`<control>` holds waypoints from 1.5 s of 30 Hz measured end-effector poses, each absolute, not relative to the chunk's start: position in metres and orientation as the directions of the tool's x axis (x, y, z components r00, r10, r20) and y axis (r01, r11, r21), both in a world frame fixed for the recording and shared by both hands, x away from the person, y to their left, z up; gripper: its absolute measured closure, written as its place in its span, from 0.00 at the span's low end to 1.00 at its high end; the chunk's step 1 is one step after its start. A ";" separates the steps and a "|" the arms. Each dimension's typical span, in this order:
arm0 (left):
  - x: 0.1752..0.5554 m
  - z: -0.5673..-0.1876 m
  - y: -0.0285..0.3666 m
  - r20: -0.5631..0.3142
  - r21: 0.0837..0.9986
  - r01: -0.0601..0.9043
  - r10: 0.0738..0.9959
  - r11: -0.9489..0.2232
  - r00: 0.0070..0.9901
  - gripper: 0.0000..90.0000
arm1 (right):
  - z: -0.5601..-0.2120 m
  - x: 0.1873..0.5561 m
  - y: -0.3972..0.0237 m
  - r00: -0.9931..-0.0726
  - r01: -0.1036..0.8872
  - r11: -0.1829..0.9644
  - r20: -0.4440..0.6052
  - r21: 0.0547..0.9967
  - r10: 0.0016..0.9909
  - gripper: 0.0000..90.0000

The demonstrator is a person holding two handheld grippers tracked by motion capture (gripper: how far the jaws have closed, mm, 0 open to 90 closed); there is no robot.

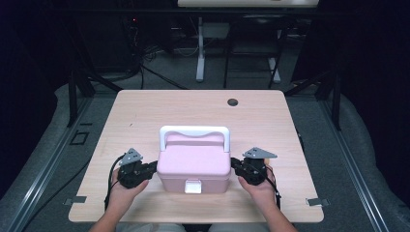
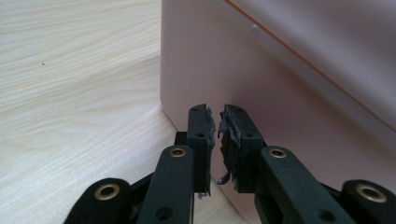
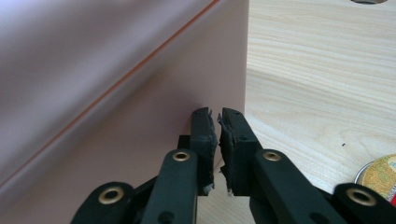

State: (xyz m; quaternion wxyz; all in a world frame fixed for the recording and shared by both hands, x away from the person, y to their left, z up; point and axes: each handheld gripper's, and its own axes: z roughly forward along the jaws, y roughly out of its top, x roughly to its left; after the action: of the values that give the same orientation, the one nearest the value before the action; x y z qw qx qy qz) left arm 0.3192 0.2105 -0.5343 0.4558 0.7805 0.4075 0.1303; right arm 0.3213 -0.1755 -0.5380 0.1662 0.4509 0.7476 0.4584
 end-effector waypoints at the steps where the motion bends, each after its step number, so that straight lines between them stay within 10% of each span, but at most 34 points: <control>1: 0.319 -0.534 0.210 -0.168 0.817 0.517 0.754 -0.254 0.635 0.91 | -0.538 0.321 -0.175 -0.541 0.521 0.175 0.165 0.835 0.825 0.96; 30: 0.311 -0.530 0.217 -0.174 0.804 0.534 0.757 -0.260 0.630 0.99 | -0.531 0.311 -0.167 -0.590 0.524 0.225 0.159 0.821 0.792 1.00; 45: 0.314 -0.525 0.225 -0.200 0.804 0.546 0.757 -0.237 0.622 0.84 | -0.529 0.314 -0.171 -0.575 0.527 0.221 0.153 0.821 0.804 0.84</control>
State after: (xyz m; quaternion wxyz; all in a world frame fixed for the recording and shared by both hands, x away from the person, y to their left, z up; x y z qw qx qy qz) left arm 0.3141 0.2251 -0.5254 0.4541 0.7778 0.4188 0.1161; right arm 0.3144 -0.1709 -0.5286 0.1544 0.4344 0.7658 0.4483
